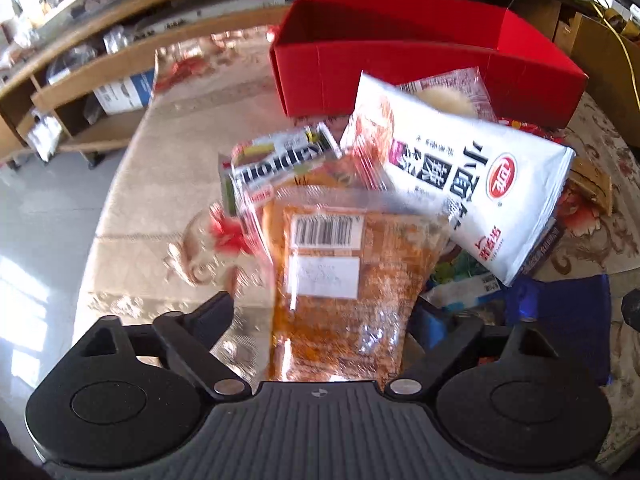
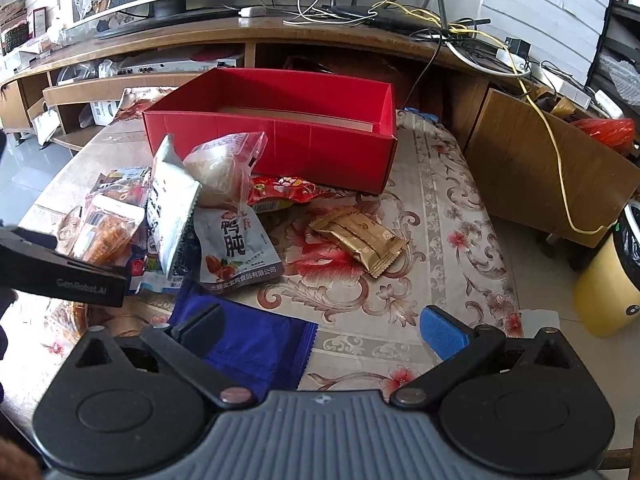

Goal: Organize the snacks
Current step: 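Reach the left tool to the orange bread bag while the right tool reaches the blue packet, then grasp the orange bread bag with the left tool while the right tool grasps the blue packet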

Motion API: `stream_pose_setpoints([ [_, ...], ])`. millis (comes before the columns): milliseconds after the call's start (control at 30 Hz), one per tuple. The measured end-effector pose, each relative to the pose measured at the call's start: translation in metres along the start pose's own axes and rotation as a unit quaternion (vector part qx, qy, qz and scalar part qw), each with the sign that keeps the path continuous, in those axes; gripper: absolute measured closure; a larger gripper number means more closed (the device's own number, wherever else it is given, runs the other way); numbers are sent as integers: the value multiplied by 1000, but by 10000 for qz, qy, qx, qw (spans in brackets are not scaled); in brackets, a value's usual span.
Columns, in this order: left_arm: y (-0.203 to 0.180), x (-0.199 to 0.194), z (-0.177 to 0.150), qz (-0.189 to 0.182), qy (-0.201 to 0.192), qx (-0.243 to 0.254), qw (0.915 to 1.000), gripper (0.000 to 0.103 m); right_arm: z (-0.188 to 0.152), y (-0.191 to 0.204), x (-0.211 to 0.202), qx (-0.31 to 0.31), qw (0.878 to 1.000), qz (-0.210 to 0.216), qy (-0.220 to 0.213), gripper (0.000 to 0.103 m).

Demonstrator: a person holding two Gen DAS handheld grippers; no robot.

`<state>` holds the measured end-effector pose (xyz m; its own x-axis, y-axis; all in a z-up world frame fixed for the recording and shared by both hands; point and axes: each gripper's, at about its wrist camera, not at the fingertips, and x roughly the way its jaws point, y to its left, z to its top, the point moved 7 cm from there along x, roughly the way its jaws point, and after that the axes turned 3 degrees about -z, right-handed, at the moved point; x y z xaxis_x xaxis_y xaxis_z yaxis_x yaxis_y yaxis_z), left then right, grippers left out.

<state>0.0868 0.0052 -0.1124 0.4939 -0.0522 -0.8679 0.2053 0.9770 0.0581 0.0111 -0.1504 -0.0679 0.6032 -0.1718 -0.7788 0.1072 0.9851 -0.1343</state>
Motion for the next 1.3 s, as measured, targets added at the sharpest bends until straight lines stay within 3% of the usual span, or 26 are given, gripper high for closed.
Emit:
stream_pose_setpoints([
  [167, -1, -2, 2, -298, 32, -108, 9995, 24, -1, -7, 3, 61, 10000, -14, 48, 0],
  [300, -1, -7, -1, -284, 19, 6, 9996, 35, -4, -8, 5, 63, 9999, 40, 137, 0],
  [433, 1, -11, -4, -411, 38, -5, 9991, 39, -7, -5, 5, -120, 9997, 90, 175, 0],
  [600, 4, -13, -6, -556, 61, -53, 9984, 42, -6, 10, -3, -670, 9954, 642, 224, 2],
  [800, 7, -13, -8, -662, 95, 5, 9978, 44, -7, 43, 4, -2238, 9680, 1117, 182, 6],
  [967, 7, -12, -9, -709, 121, 44, 9974, 42, -7, 60, 25, -2932, 9421, 1561, 465, 13],
  [1033, 6, -11, -9, -721, 128, 73, 9973, 40, -8, 66, 39, -2926, 9384, 1706, 689, 17],
  [1100, 5, -12, -10, -721, 117, 106, 9973, 39, -5, 67, 46, -2608, 9428, 1922, 790, 17],
  [1200, 5, -11, -10, -722, 124, 103, 9973, 37, -9, 60, 47, -2092, 9495, 2089, 1049, 29],
  [1300, 5, -10, -9, -708, 132, 110, 9973, 37, -17, 54, 42, -1887, 9533, 2032, 1198, 34],
])
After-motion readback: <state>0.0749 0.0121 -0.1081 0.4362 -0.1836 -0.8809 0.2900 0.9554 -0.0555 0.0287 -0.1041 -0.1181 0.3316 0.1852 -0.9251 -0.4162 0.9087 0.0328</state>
